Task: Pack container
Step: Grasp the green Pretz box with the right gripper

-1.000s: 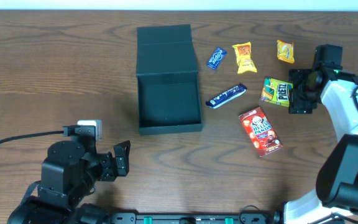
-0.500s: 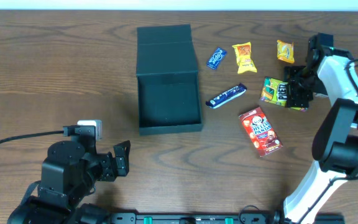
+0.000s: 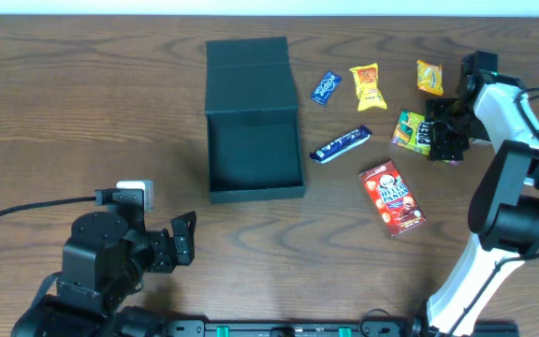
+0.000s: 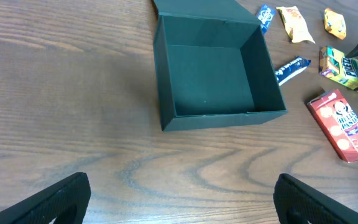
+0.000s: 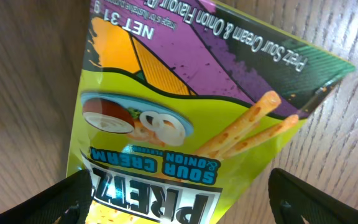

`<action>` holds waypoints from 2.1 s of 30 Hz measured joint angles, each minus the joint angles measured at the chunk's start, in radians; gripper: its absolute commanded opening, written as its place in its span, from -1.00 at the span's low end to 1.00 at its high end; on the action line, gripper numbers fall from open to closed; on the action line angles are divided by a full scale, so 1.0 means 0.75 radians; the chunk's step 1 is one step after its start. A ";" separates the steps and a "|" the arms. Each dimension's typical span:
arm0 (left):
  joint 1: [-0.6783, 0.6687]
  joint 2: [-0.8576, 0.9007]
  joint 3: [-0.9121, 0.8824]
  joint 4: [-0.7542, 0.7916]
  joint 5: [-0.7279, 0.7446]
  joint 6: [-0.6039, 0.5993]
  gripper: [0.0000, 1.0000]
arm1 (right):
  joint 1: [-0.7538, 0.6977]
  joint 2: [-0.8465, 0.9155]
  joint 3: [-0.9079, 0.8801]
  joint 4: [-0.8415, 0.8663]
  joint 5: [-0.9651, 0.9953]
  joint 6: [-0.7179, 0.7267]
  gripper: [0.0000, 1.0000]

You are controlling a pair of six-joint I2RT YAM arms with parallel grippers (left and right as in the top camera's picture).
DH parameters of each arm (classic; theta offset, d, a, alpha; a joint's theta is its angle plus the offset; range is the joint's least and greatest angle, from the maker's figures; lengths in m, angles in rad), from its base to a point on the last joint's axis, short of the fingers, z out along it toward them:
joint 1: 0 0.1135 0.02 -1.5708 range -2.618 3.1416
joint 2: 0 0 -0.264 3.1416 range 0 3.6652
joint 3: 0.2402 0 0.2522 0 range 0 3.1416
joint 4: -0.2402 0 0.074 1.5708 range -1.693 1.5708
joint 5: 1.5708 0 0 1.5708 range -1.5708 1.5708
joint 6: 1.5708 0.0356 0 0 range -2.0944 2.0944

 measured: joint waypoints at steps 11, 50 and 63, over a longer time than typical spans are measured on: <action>0.000 0.000 0.000 0.000 0.000 0.000 0.91 | -0.001 0.008 0.026 -0.012 -0.039 -0.050 0.74; 0.000 0.000 0.000 0.000 0.000 0.000 0.90 | -0.002 0.095 0.074 0.052 -0.039 -0.093 0.73; 0.000 0.000 0.000 0.000 0.000 0.000 0.90 | -0.002 0.098 0.101 0.011 -0.042 -0.130 0.31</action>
